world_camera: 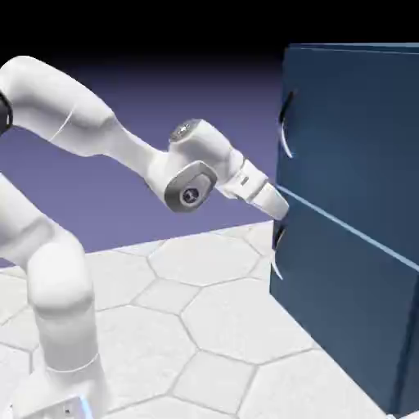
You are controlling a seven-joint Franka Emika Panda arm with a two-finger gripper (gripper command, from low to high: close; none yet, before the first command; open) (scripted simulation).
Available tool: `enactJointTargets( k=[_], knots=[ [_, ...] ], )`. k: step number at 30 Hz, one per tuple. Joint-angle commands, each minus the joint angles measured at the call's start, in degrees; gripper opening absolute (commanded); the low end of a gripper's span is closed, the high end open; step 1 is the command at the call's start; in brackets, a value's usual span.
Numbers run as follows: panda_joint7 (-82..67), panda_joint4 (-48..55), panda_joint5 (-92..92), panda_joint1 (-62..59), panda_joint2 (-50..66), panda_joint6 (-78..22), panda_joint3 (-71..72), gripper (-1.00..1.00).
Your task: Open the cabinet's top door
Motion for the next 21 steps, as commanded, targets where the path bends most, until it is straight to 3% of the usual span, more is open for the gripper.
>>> enactJointTargets(
  k=[1, 21],
  knots=[
    [-1.72, 0.52, 2.50, -0.86, -0.36, -0.03, 0.99, 0.00],
    [-36.04, 10.89, 52.34, -18.11, -7.50, -0.66, 20.67, 0.00]
  ],
)
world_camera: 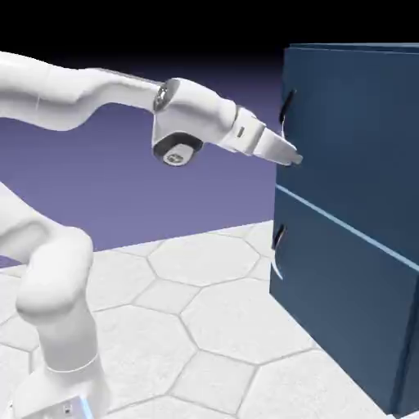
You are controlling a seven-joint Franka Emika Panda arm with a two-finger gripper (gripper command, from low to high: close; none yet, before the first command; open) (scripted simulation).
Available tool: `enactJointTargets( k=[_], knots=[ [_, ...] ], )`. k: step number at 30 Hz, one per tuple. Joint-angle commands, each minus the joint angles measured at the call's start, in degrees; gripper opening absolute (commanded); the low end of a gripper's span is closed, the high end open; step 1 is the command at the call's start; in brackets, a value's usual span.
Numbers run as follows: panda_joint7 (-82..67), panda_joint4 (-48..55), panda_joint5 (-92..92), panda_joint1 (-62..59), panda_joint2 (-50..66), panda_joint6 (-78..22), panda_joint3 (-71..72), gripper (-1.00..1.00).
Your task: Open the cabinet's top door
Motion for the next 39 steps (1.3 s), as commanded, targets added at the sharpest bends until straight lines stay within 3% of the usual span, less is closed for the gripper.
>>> enactJointTargets(
  k=[1, 39],
  knots=[
    [-1.72, 0.52, 2.50, -0.86, -0.36, -0.03, 0.99, 0.00],
    [-66.93, 20.22, 97.20, -33.63, -13.92, -1.22, 38.39, 0.00]
  ],
)
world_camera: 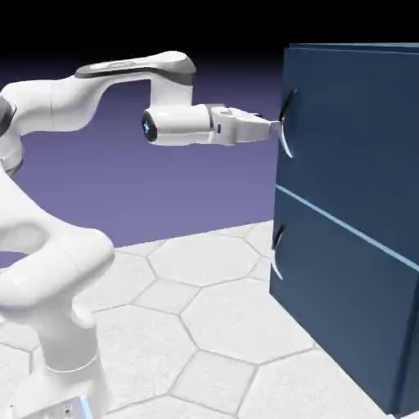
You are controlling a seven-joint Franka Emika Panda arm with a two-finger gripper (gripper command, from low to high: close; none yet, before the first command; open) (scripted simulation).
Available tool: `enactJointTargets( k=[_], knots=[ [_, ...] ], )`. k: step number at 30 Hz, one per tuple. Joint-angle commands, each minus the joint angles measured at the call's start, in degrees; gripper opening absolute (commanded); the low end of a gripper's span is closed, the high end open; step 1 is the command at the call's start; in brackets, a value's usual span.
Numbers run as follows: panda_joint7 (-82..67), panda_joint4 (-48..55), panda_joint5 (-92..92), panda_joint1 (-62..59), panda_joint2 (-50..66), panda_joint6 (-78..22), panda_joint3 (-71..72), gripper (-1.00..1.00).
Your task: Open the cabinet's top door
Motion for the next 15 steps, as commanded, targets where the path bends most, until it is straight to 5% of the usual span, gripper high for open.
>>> enactJointTargets(
  k=[1, 9, 10, 15],
  knots=[
    [-1.75, 0.53, 2.54, -0.88, -0.36, -0.03, 1.00, 0.00],
    [-1.97, 7.92, 3.49, -11.30, 2.45, -1.56, 7.13, 0.00],
    [-1.97, 7.92, 3.49, -11.30, 2.45, -1.56, 7.13, -1.00],
    [-2.11, 1.04, 0.46, -2.99, 2.83, -5.60, 1.38, -1.00]
  ],
)
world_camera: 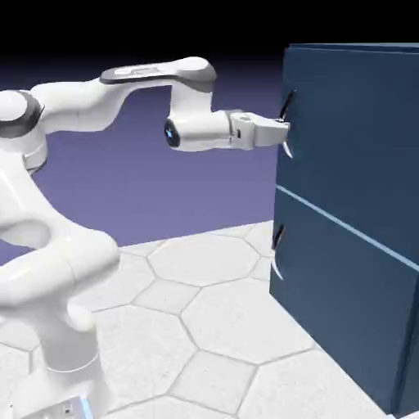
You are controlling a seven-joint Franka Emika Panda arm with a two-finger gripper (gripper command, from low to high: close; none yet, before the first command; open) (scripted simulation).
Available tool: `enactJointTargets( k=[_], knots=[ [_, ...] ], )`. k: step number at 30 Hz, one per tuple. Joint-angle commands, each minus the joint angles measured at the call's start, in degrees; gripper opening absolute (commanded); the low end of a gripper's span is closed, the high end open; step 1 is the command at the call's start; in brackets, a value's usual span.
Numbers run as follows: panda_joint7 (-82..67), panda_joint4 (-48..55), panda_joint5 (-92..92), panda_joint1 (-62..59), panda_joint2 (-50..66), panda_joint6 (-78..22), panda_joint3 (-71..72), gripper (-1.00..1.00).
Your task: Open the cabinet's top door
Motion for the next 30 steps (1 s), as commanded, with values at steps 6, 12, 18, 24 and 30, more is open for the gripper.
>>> enactJointTargets(
  k=[6, 12, 18, 24, 30],
  knots=[
    [1.04, -9.90, -6.23, 12.47, -0.89, -5.61, -9.61, -1.00],
    [3.82, -19.94, -15.41, 24.93, -4.24, -11.34, -20.77, -1.00],
    [6.49, -28.84, -26.51, 36.41, -9.35, -16.30, -33.22, -1.00],
    [-7.33, -26.71, -20.55, 47.87, -4.07, -9.76, -42.14, -1.00],
    [-18.02, -24.74, -17.55, 60.00, -0.89, -1.42, -50.97, -1.00]
  ],
)
